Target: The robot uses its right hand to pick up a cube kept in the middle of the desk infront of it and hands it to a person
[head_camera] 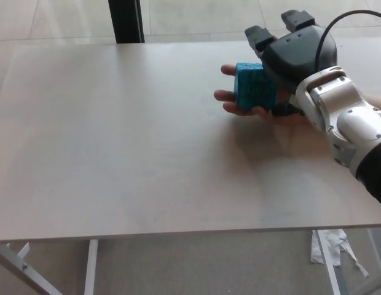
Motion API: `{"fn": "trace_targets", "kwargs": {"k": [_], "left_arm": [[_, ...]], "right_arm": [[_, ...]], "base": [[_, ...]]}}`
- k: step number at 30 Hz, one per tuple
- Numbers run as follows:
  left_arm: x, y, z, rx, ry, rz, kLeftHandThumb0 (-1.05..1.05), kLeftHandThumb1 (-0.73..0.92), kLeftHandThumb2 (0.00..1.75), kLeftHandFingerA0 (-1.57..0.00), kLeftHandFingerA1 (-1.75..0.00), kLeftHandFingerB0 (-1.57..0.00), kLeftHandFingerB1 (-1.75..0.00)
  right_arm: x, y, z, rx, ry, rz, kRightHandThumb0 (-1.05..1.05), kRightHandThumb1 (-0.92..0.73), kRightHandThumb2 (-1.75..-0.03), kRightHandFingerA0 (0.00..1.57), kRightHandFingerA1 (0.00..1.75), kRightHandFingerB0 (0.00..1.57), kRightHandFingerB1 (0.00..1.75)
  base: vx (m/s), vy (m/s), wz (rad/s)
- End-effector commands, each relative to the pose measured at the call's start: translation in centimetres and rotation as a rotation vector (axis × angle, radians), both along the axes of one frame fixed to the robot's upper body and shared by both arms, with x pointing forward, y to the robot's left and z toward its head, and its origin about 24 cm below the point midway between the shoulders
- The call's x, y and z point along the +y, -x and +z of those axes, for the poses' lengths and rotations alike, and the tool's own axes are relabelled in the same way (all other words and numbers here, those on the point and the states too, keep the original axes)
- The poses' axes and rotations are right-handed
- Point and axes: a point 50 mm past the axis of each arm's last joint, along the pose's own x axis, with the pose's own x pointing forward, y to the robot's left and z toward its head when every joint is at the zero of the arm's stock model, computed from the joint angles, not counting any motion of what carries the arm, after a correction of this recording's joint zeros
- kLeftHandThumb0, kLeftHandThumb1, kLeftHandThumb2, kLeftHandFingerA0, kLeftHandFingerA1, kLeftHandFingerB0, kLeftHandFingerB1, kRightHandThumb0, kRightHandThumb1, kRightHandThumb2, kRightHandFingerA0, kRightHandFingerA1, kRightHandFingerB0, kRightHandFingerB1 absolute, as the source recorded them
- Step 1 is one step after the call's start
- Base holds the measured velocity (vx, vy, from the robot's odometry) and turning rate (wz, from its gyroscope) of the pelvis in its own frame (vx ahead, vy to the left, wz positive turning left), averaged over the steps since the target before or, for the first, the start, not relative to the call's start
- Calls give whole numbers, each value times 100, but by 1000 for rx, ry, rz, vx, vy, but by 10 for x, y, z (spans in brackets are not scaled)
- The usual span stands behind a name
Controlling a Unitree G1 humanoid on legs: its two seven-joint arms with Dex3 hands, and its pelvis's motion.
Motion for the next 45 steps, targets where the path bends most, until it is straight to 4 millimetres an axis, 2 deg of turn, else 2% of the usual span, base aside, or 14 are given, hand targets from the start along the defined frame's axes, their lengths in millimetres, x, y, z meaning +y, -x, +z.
{"fn": "trace_targets", "kwargs": {"k": [1,9,15,16,17,19,22,25,33,34,35,37,41,45], "left_arm": [[1,3,1,-7,-4,7,-73,78,64,-71,-57,-61,-41],[-2,3,-4,9,-6,10,-74,78,64,-74,-59,-59,-41],[1,3,1,-1,-14,-11,-71,79,64,-67,-58,-61,-42],[2,4,2,-2,-12,0,-70,78,64,-69,-57,-60,-42],[3,4,3,4,-17,-14,-73,80,64,-66,-55,-59,-41],[5,4,6,14,-28,-28,-73,81,65,-66,-55,-57,-41],[7,7,8,7,-27,-2,-72,80,64,-66,-55,-58,-41],[9,9,10,12,-36,1,-73,81,65,-66,-54,-56,-40],[13,17,14,30,-44,-4,-73,81,64,-62,-55,-54,-40],[14,17,15,28,-46,1,-73,64,105,-65,-68,-48,-55],[14,17,15,32,-53,3,-72,81,64,-66,-57,-57,-41],[15,17,15,31,-50,11,-71,81,64,-66,-55,-56,-40],[14,20,14,37,-52,31,-71,79,64,-73,-61,-59,-41],[13,24,13,60,-48,5,-74,80,64,-67,-55,-55,-40]], "right_arm": [[-14,1,19,90,-1,-70,-80,-49,-96,0,19,0,8],[-54,30,76,-45,-166,-27,-94,-38,-77,0,0,0,5],[-85,80,113,-231,-295,8,-82,-45,-89,0,30,2,23],[-97,99,124,-268,-357,-1,-78,-58,-58,0,36,6,34],[-115,127,135,-321,-433,-18,-37,-33,-93,5,54,0,49],[-126,146,139,-365,-472,-23,-66,-58,-58,18,43,20,28],[-158,200,144,-478,-558,-69,-65,-47,-80,27,49,21,42],[-171,229,142,-554,-509,-143,-70,-69,-62,43,40,30,31],[-208,313,121,-814,-578,-289,-59,-46,-84,58,59,43,49],[-214,323,117,-854,-606,-277,-53,-54,-57,74,52,60,38],[-223,339,109,-940,-648,-266,-51,-52,-57,81,55,64,41],[-230,348,104,-998,-671,-247,-47,-52,-56,84,61,67,43],[-263,376,75,-1206,-665,-275,-45,-60,-58,88,156,78,59],[-288,387,48,-1246,-653,-320,-46,-61,-61,90,166,80,68]], "base": [[0,0,0],[0,0,0],[0,0,0],[0,0,0],[0,0,0],[0,0,0],[0,0,0],[0,0,0],[0,0,0],[0,0,0],[0,0,0],[0,0,0],[0,0,0],[0,0,0]]}}
